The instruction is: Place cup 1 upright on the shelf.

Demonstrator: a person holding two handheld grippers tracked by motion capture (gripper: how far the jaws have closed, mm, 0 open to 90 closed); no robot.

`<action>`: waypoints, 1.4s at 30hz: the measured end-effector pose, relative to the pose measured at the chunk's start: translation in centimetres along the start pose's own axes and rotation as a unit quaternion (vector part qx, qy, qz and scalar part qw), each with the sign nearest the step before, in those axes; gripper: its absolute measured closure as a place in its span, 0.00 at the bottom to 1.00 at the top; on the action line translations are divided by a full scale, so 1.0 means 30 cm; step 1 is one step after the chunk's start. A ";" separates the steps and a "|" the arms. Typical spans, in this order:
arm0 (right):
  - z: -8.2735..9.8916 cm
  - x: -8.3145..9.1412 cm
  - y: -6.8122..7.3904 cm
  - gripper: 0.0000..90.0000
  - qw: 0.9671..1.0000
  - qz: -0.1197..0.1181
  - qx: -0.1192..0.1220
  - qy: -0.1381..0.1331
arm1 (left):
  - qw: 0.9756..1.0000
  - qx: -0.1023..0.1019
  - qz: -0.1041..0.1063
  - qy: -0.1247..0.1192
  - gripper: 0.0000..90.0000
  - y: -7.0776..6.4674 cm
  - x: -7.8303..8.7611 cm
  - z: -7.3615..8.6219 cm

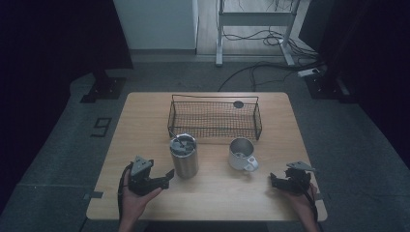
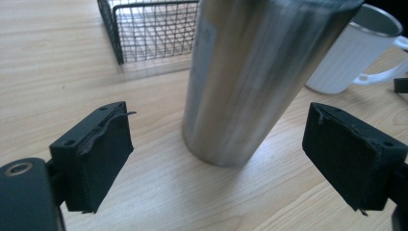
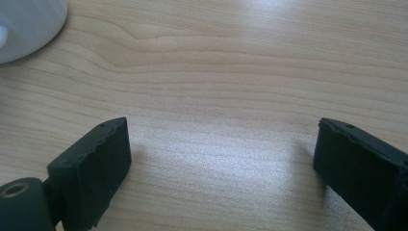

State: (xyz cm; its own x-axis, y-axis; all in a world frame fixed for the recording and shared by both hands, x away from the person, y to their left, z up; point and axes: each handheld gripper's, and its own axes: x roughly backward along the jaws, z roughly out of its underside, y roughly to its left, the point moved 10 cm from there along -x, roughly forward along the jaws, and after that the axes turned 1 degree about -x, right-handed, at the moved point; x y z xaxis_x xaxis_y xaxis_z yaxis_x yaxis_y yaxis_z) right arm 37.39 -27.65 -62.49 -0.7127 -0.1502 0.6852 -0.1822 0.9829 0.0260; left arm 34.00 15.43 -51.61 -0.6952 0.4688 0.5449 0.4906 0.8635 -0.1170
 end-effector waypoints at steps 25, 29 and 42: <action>0.000 0.000 0.000 0.07 1.000 0.000 0.000 0.000 | 0.999 -0.017 0.029 0.014 0.03 -0.081 -0.087 -0.050; 0.000 0.000 0.000 0.07 1.000 0.000 0.000 0.000 | 0.999 -0.016 0.029 0.012 0.02 -0.085 -0.097 -0.056; 0.000 0.000 0.000 0.07 1.000 0.000 0.000 0.000 | 0.999 -0.017 0.026 0.022 0.01 -0.088 -0.153 -0.060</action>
State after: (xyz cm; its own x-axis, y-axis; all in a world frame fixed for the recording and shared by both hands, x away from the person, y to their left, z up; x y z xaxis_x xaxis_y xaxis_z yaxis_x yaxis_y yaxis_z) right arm 37.39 -27.65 -62.48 -0.7130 -0.1507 0.6848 -0.1826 0.9828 0.0261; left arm 36.84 10.66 -52.31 -0.6445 0.5037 0.5753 0.5437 0.8309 -0.1184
